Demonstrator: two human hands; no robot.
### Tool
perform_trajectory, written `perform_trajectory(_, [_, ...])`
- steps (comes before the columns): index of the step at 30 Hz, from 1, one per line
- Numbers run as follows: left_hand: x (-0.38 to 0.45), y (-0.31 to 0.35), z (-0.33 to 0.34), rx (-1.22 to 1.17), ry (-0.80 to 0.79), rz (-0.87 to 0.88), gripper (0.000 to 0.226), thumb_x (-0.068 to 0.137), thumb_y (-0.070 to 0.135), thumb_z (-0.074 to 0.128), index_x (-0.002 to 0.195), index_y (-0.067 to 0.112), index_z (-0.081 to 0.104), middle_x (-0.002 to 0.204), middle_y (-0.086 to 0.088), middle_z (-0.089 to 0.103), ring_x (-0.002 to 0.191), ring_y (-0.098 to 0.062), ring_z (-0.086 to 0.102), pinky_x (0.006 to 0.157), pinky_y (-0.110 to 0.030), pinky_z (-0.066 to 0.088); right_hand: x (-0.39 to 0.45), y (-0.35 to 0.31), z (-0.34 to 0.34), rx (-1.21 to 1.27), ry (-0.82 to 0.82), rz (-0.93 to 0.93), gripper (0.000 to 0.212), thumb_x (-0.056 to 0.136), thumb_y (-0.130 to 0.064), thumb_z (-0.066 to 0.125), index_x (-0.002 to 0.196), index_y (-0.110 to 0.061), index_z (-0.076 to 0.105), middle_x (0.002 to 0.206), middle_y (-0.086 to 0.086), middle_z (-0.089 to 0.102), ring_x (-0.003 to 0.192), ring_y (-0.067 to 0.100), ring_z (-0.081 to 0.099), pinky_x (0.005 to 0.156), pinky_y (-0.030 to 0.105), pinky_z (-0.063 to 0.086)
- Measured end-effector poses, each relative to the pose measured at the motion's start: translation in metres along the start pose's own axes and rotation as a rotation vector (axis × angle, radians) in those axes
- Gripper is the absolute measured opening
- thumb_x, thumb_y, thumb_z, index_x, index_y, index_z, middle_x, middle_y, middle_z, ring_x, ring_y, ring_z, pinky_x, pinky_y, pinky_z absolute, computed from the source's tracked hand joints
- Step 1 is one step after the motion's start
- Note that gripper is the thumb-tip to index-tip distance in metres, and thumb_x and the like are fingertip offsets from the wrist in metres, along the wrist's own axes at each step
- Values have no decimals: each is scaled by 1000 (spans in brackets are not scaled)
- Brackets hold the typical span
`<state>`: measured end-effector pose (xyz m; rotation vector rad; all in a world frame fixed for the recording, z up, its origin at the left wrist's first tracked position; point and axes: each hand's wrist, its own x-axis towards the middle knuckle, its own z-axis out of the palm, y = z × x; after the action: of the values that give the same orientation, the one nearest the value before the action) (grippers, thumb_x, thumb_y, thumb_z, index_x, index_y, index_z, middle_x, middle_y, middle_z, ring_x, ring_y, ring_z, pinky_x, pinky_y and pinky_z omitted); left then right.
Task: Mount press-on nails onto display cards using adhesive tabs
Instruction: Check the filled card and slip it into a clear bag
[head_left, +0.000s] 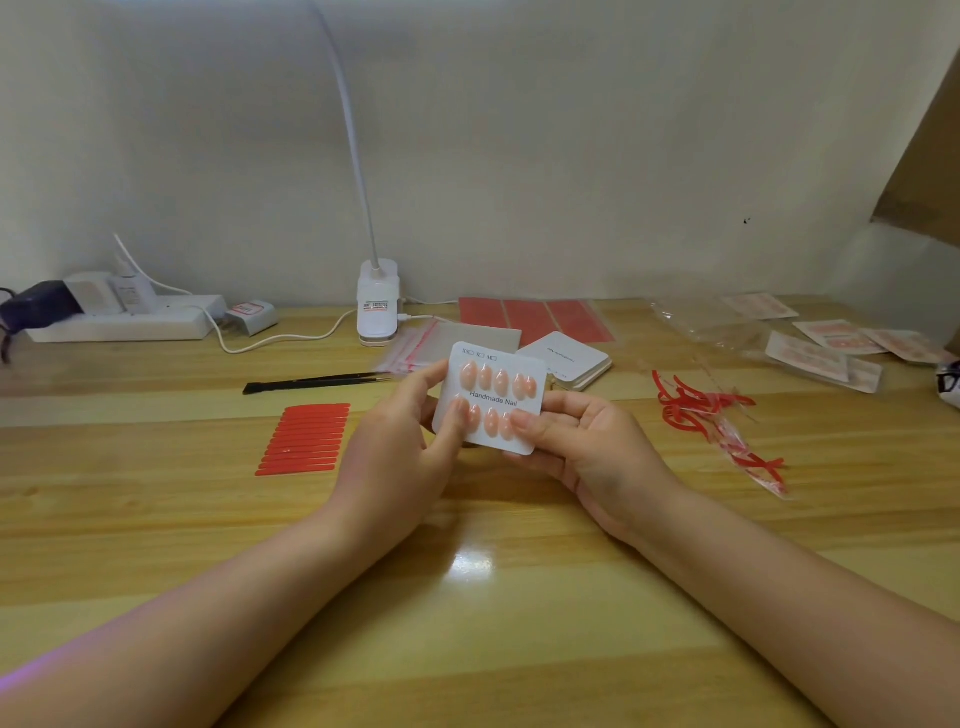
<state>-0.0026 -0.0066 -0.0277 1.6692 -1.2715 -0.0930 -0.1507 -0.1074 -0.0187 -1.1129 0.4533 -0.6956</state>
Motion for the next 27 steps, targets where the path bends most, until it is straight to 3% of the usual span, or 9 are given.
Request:
perform_trajectory(5, [-1,0,0,-8,-3,6,39,94,32,59,131,36,48,86,12,71,78,-2,64,68,-25,48,0,1,0,-28,41,-15,27,79,-2,70,104,6,65,94,21,73,86,26,73,64,26,58])
perform_trajectory(12, [1,-2,0,-51,20,-39,34,93,28,60,125,37,50,82,13,72,72,2,62,60,-14,44,-1,-3,0,29,-69,22,28,79,-22,66,97,-2,72,101,21,73,93,28,72,70,30,60])
perform_trajectory(16, [0,1,0,-50,28,-28,34,93,28,61,124,39,49,81,13,72,72,2,63,60,-15,44,-1,-2,-1,5,-69,3,30,75,-13,69,101,1,68,100,20,73,92,27,72,70,27,58])
perform_trajectory(20, [-1,3,-1,-53,11,-16,34,93,29,61,122,41,48,80,12,72,74,-3,65,66,-27,48,-1,1,-1,-65,15,-20,24,81,3,68,104,6,64,96,22,73,89,29,72,67,27,58])
perform_trajectory(27, [-2,5,-2,-116,-3,-45,30,91,26,62,113,41,49,81,15,73,74,-3,68,66,-28,53,-1,2,0,-94,51,-22,19,84,3,66,103,5,64,94,21,73,86,28,73,65,26,58])
